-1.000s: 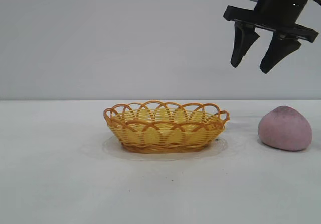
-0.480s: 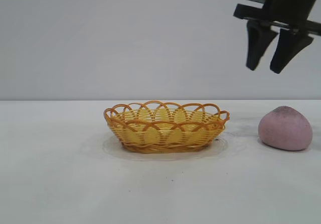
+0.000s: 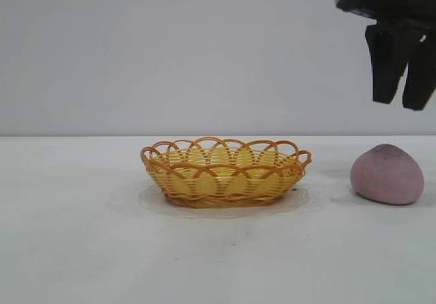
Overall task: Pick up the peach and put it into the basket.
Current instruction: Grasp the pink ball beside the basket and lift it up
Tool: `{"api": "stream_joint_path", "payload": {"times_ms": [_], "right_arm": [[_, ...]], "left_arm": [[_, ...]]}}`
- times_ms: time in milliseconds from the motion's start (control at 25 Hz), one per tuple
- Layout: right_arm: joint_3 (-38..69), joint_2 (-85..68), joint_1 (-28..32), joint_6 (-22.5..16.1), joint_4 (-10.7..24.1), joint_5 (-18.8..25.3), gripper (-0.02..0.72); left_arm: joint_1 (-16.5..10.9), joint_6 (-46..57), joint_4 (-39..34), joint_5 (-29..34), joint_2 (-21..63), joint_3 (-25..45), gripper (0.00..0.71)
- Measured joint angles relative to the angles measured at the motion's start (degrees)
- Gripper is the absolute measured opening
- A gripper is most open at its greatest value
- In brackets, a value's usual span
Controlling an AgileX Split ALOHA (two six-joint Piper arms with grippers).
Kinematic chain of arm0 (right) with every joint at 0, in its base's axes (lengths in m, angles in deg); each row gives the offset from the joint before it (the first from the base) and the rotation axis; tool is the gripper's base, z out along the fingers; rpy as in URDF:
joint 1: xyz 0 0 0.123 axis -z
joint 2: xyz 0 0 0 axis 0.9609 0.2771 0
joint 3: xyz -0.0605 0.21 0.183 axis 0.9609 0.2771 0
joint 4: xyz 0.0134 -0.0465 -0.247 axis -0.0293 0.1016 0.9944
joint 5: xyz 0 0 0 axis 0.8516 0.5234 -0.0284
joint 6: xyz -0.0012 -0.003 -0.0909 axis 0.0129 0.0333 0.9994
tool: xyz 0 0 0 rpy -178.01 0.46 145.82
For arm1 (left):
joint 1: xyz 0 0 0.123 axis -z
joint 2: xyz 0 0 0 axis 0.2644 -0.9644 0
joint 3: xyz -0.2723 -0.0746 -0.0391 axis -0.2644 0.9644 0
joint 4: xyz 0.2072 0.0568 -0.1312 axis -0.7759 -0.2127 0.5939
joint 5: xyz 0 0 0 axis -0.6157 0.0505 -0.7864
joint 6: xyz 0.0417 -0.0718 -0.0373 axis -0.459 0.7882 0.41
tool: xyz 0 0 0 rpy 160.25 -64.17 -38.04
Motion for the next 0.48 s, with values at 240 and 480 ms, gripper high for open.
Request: {"api": "stream_joint_path", "payload": {"times_ms": [240,480], "right_arm": [[0.64,2.77,0.00,-0.10,-1.16,-3.64,0.337],[0.64,7.65,0.00,-0.10,-1.66,-6.05,0.279]], "left_arm": [[0.00,0.00,0.00,0.00,0.00,0.00,0.491],[0.00,0.00,0.00,0.00,0.00,0.00,0.491]]}}
